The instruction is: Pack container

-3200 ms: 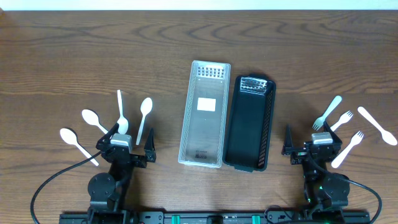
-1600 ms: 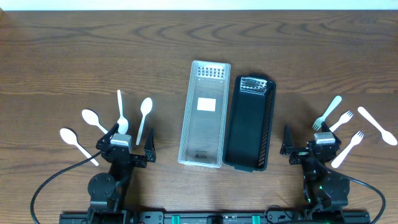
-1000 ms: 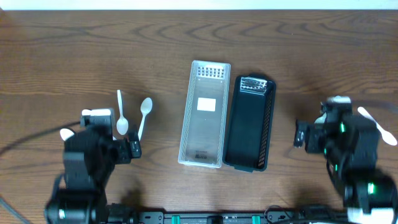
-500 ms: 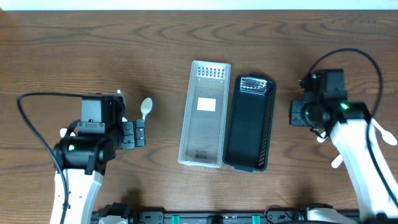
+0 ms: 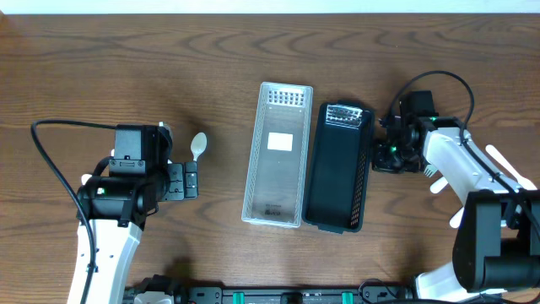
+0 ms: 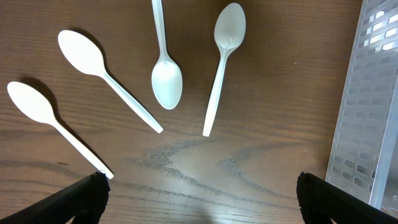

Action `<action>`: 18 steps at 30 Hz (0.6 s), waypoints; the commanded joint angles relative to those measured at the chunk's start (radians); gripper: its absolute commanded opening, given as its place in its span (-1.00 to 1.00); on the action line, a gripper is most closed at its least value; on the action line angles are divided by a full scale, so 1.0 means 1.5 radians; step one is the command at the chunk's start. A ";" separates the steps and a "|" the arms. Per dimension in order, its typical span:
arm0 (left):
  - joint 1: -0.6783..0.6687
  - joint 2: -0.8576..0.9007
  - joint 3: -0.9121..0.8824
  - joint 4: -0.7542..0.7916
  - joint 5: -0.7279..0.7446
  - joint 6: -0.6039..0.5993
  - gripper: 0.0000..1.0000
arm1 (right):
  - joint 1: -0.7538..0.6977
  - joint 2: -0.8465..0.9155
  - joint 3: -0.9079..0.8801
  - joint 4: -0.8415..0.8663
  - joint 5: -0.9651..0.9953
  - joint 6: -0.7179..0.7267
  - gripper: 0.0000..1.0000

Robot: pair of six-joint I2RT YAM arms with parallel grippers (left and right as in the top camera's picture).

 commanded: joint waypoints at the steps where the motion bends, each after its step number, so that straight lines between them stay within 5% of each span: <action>1: 0.003 0.000 0.010 -0.004 -0.010 -0.011 0.96 | -0.004 0.003 0.008 0.027 -0.083 -0.003 -0.85; 18: 0.003 0.000 0.010 -0.003 -0.010 -0.011 0.96 | -0.002 0.001 0.008 0.182 -0.205 0.013 -0.72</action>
